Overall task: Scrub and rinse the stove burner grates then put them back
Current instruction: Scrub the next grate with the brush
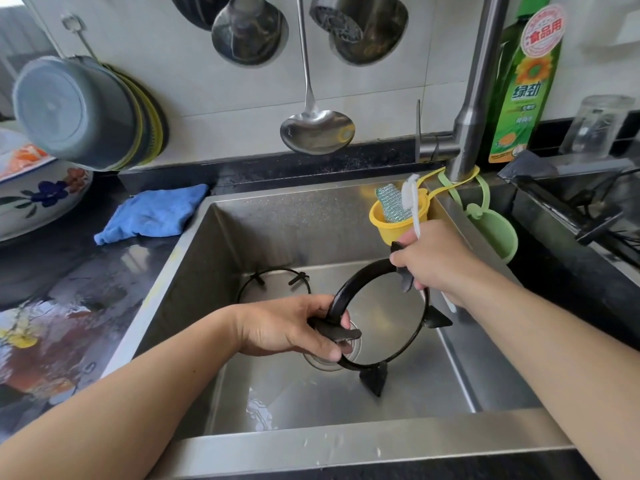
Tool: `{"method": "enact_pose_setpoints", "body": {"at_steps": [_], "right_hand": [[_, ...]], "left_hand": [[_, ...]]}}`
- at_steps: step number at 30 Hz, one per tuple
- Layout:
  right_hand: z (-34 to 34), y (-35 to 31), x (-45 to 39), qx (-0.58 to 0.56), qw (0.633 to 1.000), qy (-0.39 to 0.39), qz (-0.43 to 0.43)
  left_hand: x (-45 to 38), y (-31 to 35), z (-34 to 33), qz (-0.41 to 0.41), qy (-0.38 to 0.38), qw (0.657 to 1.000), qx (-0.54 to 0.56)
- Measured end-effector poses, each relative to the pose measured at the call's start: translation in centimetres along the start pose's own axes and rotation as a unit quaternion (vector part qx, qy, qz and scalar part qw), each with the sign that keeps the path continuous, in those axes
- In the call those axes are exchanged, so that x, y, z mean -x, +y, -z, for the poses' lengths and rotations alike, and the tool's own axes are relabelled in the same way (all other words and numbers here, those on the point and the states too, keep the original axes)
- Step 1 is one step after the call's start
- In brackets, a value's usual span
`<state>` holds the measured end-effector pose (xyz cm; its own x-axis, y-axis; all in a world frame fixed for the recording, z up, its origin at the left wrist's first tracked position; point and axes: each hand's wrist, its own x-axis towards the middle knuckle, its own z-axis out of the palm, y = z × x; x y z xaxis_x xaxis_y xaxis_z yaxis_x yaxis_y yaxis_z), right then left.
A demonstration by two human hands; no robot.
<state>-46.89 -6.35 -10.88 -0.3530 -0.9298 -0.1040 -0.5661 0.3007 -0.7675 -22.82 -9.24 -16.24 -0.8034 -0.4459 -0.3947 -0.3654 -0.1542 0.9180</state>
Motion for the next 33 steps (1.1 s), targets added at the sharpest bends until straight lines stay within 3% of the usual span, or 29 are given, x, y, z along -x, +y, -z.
{"method": "enact_pose_setpoints", "body": {"at_steps": [3, 7, 8, 11, 13, 16, 21, 25, 27, 30, 33], "right_hand": [[0.1, -0.2, 0.4, 0.103, 0.993, -0.011, 0.049], [0.4, -2.1, 2.3, 0.208, 0.959, 0.048, 0.187], [0.3, -2.3, 2.7, 0.219, 0.954, 0.017, 0.204], [-1.4, -1.6, 3.7, 0.278, 0.923, -0.22, 0.149], [-3.1, -1.0, 3.8, 0.269, 0.909, -0.296, 0.119], [-4.7, -0.4, 2.8, 0.292, 0.907, -0.275, 0.126], [-3.8, 0.7, 0.6, 0.331, 0.931, -0.136, 0.071], [-5.1, 0.0, 3.3, 0.317, 0.897, -0.279, 0.131], [-4.9, -0.3, 2.9, 0.341, 0.895, -0.258, 0.13], [-3.7, -0.2, 1.1, 0.354, 0.918, -0.152, 0.093], [-3.6, -0.2, 2.0, 0.316, 0.924, -0.196, 0.092]], "left_hand": [[-0.1, 0.5, -0.1, 0.006, 0.044, 0.999, 0.003], [-0.5, 0.4, 0.3, 0.023, 0.086, 0.995, 0.038], [-0.5, 0.2, 0.4, 0.027, 0.091, 0.994, 0.058], [-0.1, 0.0, 0.8, 0.027, 0.073, 0.992, 0.097], [0.1, 0.1, 0.9, 0.016, 0.054, 0.992, 0.112], [0.1, 0.2, 0.9, 0.02, 0.036, 0.993, 0.112], [-0.1, -0.2, 1.0, 0.039, 0.036, 0.991, 0.119], [0.0, -0.2, 1.0, 0.032, 0.022, 0.994, 0.098], [0.0, -0.1, 1.2, 0.027, 0.024, 0.994, 0.099], [-0.1, 0.1, 1.3, 0.02, 0.043, 0.994, 0.103], [-0.1, 0.0, 1.1, 0.025, 0.024, 0.996, 0.085]]}}
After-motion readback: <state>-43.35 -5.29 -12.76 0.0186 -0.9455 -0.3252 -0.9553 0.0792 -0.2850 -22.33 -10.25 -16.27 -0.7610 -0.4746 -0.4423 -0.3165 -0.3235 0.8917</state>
